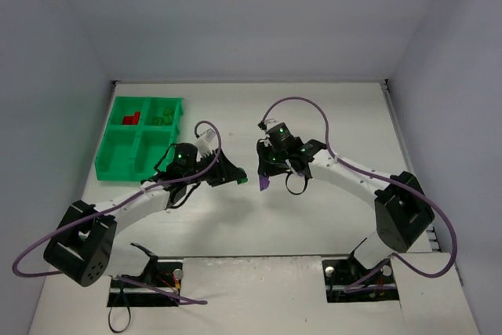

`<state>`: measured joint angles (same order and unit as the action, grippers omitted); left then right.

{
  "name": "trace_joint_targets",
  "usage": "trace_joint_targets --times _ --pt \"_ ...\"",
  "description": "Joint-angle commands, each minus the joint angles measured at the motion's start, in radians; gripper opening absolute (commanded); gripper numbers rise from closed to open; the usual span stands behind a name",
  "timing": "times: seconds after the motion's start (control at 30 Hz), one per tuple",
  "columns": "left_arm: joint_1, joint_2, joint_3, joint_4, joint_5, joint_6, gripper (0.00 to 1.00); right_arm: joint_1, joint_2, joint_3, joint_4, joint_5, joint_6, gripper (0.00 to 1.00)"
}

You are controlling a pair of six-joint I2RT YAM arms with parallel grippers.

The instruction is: Sort the legos into containers by color

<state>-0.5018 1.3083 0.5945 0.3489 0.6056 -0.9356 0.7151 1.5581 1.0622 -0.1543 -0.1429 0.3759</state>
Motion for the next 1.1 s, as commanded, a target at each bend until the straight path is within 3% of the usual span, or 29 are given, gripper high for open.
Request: trace_joint_targets --times 0.0,0.23,0.53,0.63,0.73,0.97,1.07 --pt "0.006 -0.035 0.004 0.093 -0.018 -0.020 0.00 -0.011 -0.036 0.002 0.002 0.031 -0.003 0.00" --pt "0.034 -0.040 0.010 0.056 -0.050 -0.025 0.00 -0.014 -0.021 0.005 0.002 0.046 -0.008 0.00" --pt "0.178 -0.138 0.132 -0.256 -0.127 0.056 0.00 -0.013 0.000 -0.001 0.004 0.060 -0.012 0.00" --pt "0.241 -0.136 0.340 -0.555 -0.251 0.174 0.00 -0.008 0.016 0.005 0.004 0.058 -0.015 0.00" --pt "0.339 -0.068 0.470 -0.677 -0.328 0.262 0.00 -0.006 0.020 0.013 0.009 0.058 -0.020 0.00" --pt "0.538 0.254 0.826 -0.787 -0.389 0.327 0.00 0.004 0.046 0.041 0.019 0.054 -0.034 0.00" --pt "0.563 0.407 0.977 -0.830 -0.406 0.348 0.00 0.006 0.069 0.050 0.025 0.052 -0.037 0.00"
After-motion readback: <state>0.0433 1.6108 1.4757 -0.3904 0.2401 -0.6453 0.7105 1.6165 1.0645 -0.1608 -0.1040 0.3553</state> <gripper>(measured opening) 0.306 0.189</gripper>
